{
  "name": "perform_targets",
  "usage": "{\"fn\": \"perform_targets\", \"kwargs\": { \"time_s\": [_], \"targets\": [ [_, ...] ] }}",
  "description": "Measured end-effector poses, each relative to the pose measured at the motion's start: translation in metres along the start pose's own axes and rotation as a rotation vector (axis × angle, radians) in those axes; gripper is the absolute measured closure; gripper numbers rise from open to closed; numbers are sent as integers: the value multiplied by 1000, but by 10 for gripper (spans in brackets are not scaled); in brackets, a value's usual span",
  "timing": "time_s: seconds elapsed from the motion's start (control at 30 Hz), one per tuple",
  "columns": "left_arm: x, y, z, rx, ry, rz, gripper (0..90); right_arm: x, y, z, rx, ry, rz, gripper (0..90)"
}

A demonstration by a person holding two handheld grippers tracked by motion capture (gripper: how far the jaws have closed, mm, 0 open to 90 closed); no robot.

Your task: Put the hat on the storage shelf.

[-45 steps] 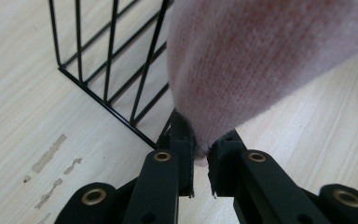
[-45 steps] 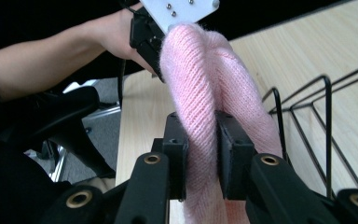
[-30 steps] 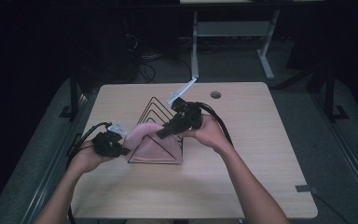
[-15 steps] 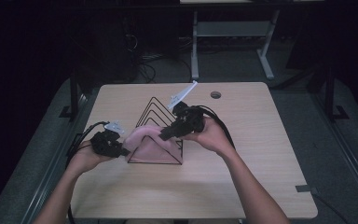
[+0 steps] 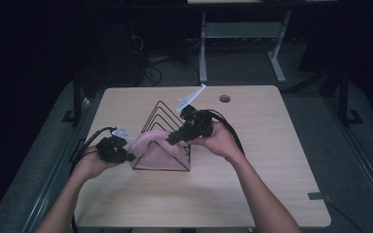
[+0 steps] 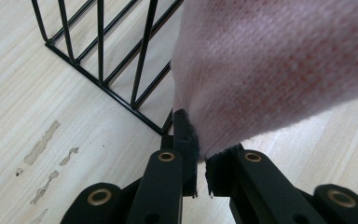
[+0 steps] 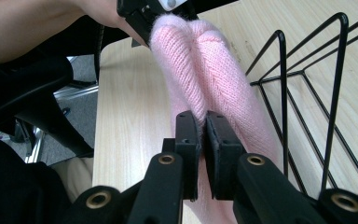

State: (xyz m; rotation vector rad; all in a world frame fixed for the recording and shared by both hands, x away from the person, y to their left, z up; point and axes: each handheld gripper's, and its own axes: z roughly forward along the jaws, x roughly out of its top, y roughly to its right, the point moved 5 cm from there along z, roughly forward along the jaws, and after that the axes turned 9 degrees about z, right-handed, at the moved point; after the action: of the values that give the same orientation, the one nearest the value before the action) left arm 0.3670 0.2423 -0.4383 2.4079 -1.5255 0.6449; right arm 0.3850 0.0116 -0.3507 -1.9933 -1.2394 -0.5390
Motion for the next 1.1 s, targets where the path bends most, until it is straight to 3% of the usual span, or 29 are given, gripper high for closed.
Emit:
{"fn": "perform_targets", "kwargs": {
  "time_s": [0.1, 0.27, 0.37, 0.77, 1.1],
  "targets": [
    [-2, 0, -2, -2, 5, 2, 845, -1, -1, 0, 15, 9, 5, 810],
    [-3, 0, -7, 7, 31, 0, 784, -3, 0, -9, 19, 50, 37, 656],
    [-2, 0, -10, 9, 47, 3, 760, -8, 3, -17, -9, 55, 48, 632],
    [0, -2, -14, 13, 54, -1, 684, -31, 15, -39, -53, 72, 124, 570],
    [-1, -2, -15, 3, 62, -6, 662, -50, 32, -44, -76, 65, 176, 568]
  ]
}}
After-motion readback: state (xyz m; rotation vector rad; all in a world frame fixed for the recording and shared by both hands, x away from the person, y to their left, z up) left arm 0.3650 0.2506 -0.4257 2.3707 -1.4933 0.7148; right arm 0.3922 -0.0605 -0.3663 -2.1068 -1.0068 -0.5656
